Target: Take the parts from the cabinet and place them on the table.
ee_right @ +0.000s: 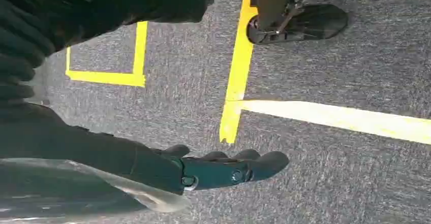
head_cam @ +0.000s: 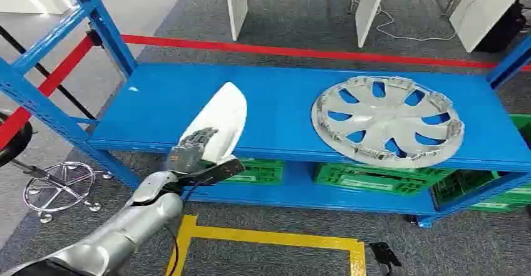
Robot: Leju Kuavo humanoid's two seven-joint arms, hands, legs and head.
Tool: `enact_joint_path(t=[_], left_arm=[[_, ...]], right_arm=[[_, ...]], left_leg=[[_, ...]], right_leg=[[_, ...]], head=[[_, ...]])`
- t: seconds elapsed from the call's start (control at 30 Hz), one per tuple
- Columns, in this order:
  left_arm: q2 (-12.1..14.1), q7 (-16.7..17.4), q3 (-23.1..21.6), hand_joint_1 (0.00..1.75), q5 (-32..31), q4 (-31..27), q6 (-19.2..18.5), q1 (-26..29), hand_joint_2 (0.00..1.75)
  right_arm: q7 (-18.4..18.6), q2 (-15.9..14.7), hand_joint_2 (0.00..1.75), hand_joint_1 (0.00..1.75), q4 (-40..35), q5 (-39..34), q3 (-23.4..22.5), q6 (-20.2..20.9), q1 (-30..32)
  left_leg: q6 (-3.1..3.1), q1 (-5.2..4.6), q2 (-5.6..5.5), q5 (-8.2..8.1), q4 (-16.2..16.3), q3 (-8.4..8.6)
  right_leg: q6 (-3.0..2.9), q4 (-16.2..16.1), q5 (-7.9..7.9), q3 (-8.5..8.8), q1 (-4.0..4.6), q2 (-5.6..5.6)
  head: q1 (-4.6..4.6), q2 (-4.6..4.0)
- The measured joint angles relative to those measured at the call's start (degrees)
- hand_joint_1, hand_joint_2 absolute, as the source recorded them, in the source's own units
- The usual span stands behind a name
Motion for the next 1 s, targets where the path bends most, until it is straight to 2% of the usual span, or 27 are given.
enact_joint_path(t=[0.23,0.27,0.3,1.0], left_arm=[[-0.3,1.6,-1.4,0.0,-1.6,0.9,-2.1,0.0,1.75],[-0.3,1.7,-1.6,0.33,-1.6,1.0,-2.1,0.0,1.75],[-0.3,1.8,-1.7,1.75,-1.6,1.2,-2.1,0.0,1.75],[-0.7,2.2,-2.2,1.75,-1.7,1.9,-2.7,-2.1,1.75]], right_arm=[[0.0,0.0,1.75,0.0,0.0,0.4,0.4,0.2,0.0],[0.0,0.0,1.75,0.0,0.0,0.4,0.4,0.3,0.0],[0.0,0.0,1.75,0.0,0.0,0.4,0.5,0.3,0.0],[0.1,0.0,1.75,0.0,0.0,0.6,0.9,0.3,-0.1]], left_leg=[[0.0,0.0,0.0,0.0,0.0,0.0],[0.0,0.0,0.0,0.0,0.0,0.0],[0.0,0.0,0.0,0.01,0.0,0.0],[0.03,-0.02,-0.09,0.08,0.0,0.13]], right_leg=[[0.0,0.0,0.0,0.0,0.0,-0.01],[0.0,0.0,0.0,0.0,0.0,-0.01],[0.0,0.0,0.0,0.01,0.0,-0.01],[0.02,0.0,0.03,0.21,0.0,-0.12]], head=[[-0.02,0.0],[0.0,0.0],[0.0,0.0],[0.0,0.0]])
